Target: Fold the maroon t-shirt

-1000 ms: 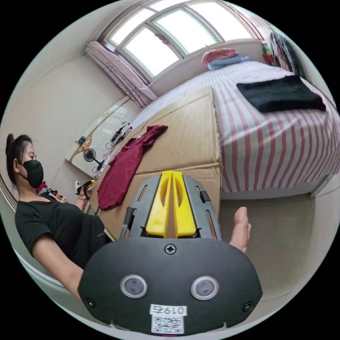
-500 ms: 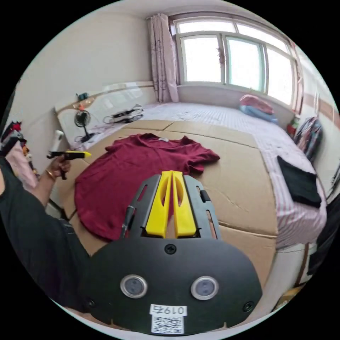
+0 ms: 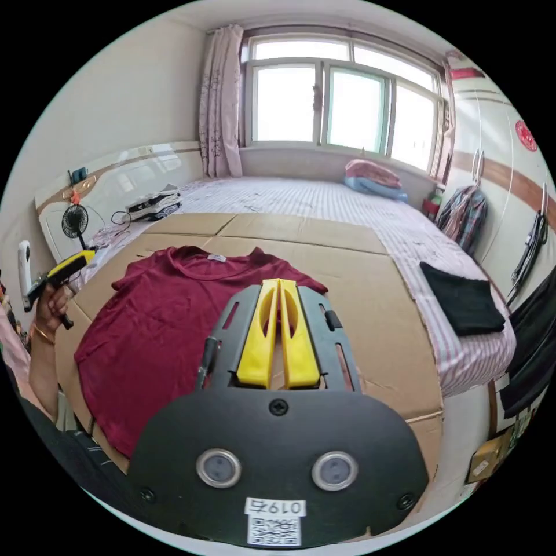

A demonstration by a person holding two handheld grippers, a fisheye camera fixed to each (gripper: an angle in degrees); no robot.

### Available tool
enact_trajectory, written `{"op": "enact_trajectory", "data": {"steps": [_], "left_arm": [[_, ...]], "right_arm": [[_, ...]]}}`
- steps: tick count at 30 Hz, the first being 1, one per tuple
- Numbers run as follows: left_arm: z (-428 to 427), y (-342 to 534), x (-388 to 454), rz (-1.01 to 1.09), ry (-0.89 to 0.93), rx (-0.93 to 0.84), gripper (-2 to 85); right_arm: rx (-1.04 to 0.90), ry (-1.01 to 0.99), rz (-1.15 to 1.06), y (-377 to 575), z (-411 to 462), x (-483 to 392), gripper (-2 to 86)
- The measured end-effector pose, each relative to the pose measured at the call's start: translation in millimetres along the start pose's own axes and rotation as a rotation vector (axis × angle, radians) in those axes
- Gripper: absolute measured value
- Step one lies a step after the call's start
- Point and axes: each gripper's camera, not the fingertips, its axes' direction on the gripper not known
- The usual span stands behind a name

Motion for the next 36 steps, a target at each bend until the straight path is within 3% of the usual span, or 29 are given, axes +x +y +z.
{"op": "enact_trajectory", "data": {"steps": [5,9,13,18,23,31,34,36], "left_arm": [[38.3,-19.0,-54.1,-0.101,0.066,-0.119,0.9],[57.4,-15.7,-78.1,-0.167,-0.094,-0.224,1.0],[71.9,-13.1,-100.4,-0.225,0.042,-0.277,1.0],[62.9,-11.3,-95.4,-0.234,0.035,-0.253,1.3],[60.7,-7.2,-81.6,-0.202,-0.018,-0.281,1.6],[74.2,-34.5,-61.1,-0.142,-0.017,-0.303,1.5],[84.5,-68.2,-38.7,-0.037,-0.028,-0.285,1.6],[98.3,-104.3,-27.7,0.032,0.017,-0.235,1.8]], "right_arm": [[-0.229,-0.143,0.159,-13.7,62.1,84.2,5.4],[-0.318,-0.138,0.167,1.1,83.4,85.8,7.4],[-0.318,-0.227,0.199,4.9,98.9,87.8,7.3],[-0.372,-0.121,0.144,3.7,123.8,72.8,2.5],[-0.281,-0.072,0.125,20.7,90.4,64.9,-0.7],[-0.307,-0.041,0.103,64.5,68.3,60.0,-0.1],[-0.340,0.113,0.100,67.9,72.6,72.1,3.1],[-0.253,0.150,0.076,57.3,57.7,73.9,6.1]]}}
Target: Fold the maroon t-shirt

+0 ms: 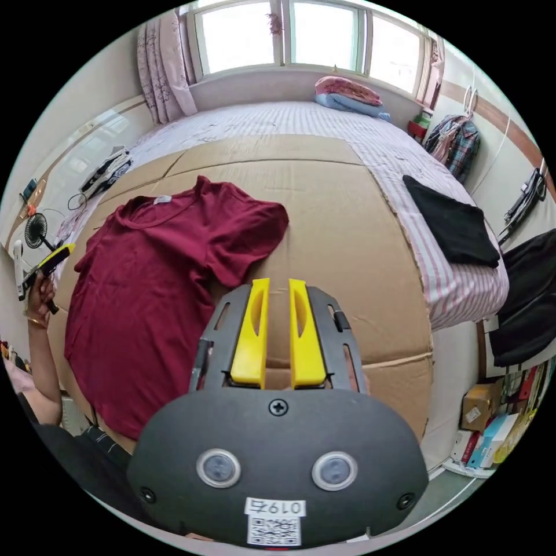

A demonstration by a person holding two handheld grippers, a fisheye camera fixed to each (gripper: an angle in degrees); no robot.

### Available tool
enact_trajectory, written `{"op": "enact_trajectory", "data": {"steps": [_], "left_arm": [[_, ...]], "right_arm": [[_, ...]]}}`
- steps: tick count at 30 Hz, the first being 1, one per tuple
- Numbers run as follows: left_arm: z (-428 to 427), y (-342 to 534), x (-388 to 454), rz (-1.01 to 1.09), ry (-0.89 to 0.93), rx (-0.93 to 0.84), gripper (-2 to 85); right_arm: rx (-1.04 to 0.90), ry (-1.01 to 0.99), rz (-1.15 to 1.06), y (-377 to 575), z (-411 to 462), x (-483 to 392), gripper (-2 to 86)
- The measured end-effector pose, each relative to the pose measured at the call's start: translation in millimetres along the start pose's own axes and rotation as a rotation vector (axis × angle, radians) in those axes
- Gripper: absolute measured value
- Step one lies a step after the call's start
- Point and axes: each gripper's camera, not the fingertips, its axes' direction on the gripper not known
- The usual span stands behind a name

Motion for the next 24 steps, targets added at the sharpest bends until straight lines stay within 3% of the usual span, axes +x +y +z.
{"op": "enact_trajectory", "data": {"steps": [2,5,9,11,15,19,24], "left_arm": [[9.2,-38.6,2.8,0.025,0.048,0.029,2.2],[43.4,-117.9,32.9,0.128,0.140,-0.003,3.5],[114.2,-197.2,131.5,0.387,0.122,-0.138,6.0],[137.4,-210.5,173.4,0.500,0.032,-0.172,6.3],[170.7,-215.9,236.3,0.670,-0.132,-0.231,4.7],[177.9,-211.7,260.9,0.709,-0.142,-0.233,2.9],[194.6,-204.7,284.2,0.722,-0.225,-0.245,1.6]], "right_arm": [[0.170,-0.060,-0.114,-21.9,-30.4,-16.1,7.3],[0.233,-0.112,-0.305,-65.7,-31.5,-58.1,3.9],[0.115,-0.178,-0.365,-118.6,3.3,-98.3,0.0],[0.048,-0.304,-0.350,-134.1,20.8,-115.9,-0.7],[0.055,-0.348,-0.345,-127.8,35.1,-135.7,-0.9],[0.024,-0.281,-0.379,-119.5,53.2,-144.3,-1.0],[0.041,-0.336,-0.325,-111.8,60.2,-134.3,-1.0]]}}
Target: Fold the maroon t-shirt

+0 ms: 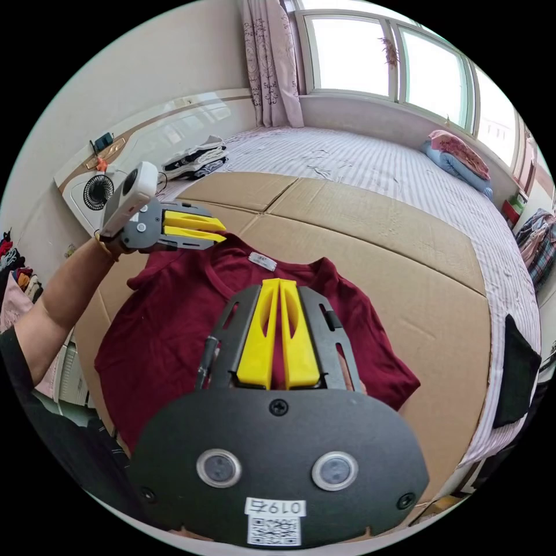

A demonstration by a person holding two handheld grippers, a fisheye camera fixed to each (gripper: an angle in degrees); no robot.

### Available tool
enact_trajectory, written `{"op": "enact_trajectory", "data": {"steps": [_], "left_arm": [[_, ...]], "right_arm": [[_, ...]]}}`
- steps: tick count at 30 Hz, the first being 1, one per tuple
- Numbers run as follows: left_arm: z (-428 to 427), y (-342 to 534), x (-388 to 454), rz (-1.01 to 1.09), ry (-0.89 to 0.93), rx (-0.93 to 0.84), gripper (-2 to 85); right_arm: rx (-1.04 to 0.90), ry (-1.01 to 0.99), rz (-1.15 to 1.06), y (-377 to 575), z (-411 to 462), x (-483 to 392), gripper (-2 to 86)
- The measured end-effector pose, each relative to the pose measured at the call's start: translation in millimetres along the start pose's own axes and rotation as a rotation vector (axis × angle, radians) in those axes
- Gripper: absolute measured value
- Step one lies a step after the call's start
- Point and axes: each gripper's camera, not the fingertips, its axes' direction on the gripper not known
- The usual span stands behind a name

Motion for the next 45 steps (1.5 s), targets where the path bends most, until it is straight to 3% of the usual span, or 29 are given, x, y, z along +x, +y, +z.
{"op": "enact_trajectory", "data": {"steps": [5,17,22,27,33,37,42,45], "left_arm": [[3.9,-7.7,-6.8,-0.044,0.015,-0.014,1.1],[87.4,7.6,-88.2,-0.465,0.372,-0.090,0.8],[98.5,21.9,-69.0,-0.408,0.356,-0.085,0.8],[68.3,75.1,-88.9,-0.505,0.392,0.110,0.8],[70.0,94.7,-59.9,-0.423,0.361,0.112,0.8],[84.7,110.7,-50.6,-0.412,0.336,0.098,0.8],[120.3,153.8,-70.6,-0.430,0.522,0.150,0.9],[133.7,166.2,-71.9,-0.414,0.537,0.158,1.1]], "right_arm": [[0.021,0.019,-0.032,12.4,11.5,-7.1,-1.0],[0.057,0.023,-0.077,21.2,20.4,-16.0,-0.9],[0.074,0.041,-0.109,22.2,13.9,-23.4,-0.8],[0.121,0.116,-0.080,14.1,-21.2,-18.5,0.5],[-0.022,0.270,-0.212,-39.5,-1.1,-17.7,5.0],[-0.115,0.239,-0.290,-65.9,27.6,-8.7,5.8],[-0.146,0.118,-0.288,-82.5,38.2,16.5,6.5],[-0.159,0.072,-0.290,-96.5,43.7,27.2,6.6]]}}
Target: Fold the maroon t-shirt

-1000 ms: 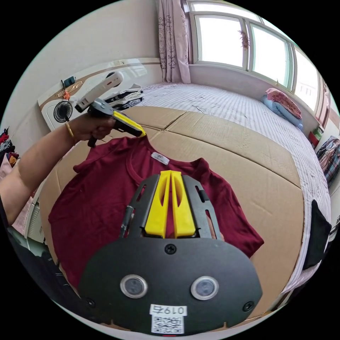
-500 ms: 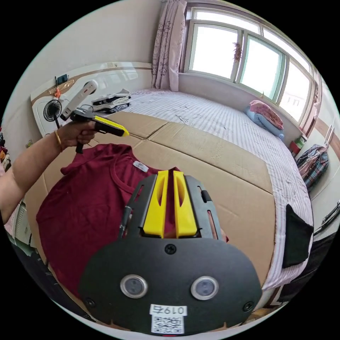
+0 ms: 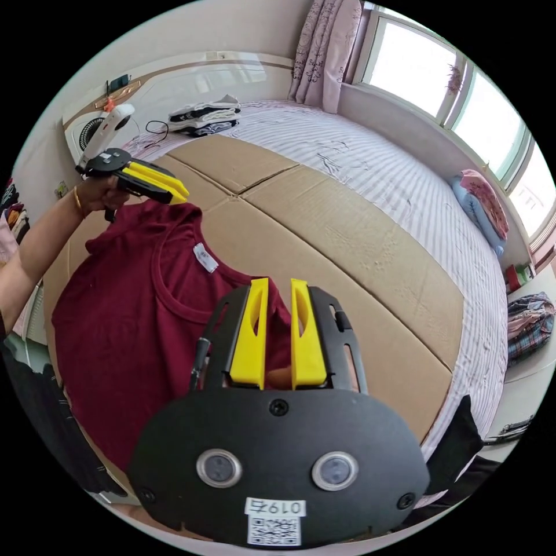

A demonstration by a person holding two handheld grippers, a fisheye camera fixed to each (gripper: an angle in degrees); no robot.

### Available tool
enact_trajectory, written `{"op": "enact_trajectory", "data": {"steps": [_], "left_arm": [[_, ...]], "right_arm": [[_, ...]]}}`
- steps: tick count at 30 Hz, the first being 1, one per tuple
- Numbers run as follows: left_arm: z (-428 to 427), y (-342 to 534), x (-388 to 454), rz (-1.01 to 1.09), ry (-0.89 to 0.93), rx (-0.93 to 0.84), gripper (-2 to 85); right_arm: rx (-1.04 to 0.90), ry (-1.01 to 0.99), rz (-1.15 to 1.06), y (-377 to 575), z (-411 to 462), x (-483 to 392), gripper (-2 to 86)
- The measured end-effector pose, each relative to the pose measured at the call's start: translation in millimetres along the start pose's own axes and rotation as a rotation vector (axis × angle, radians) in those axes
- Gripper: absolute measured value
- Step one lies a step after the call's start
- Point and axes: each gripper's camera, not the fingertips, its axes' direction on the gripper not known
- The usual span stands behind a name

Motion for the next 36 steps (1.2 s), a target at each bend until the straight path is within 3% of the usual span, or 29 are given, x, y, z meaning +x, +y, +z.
{"op": "enact_trajectory", "data": {"steps": [6,16,25,29,33,36], "left_arm": [[36.4,8.7,-4.5,0.011,-0.002,-0.070,1.0],[38.5,30.1,-0.8,0.016,-0.100,-0.052,1.0],[38.7,55.4,-9.0,-0.055,-0.158,-0.058,2.0],[21.9,68.4,-39.4,-0.155,-0.132,-0.020,4.2],[-5.3,77.8,-69.0,-0.283,-0.170,0.062,3.6],[-12.5,57.0,-23.0,-0.160,-0.057,0.152,3.6]], "right_arm": [[-0.113,-0.070,-0.041,-27.4,19.8,7.0,5.9],[-0.079,-0.036,-0.008,-62.3,12.7,12.5,-0.3],[-0.029,-0.048,0.068,-60.3,-10.5,24.9,5.8],[0.047,-0.114,0.096,-30.2,-72.8,50.1,10.1],[0.081,-0.041,0.120,10.6,-112.7,70.6,9.3],[0.043,-0.063,0.137,27.6,-112.4,87.5,8.0]]}}
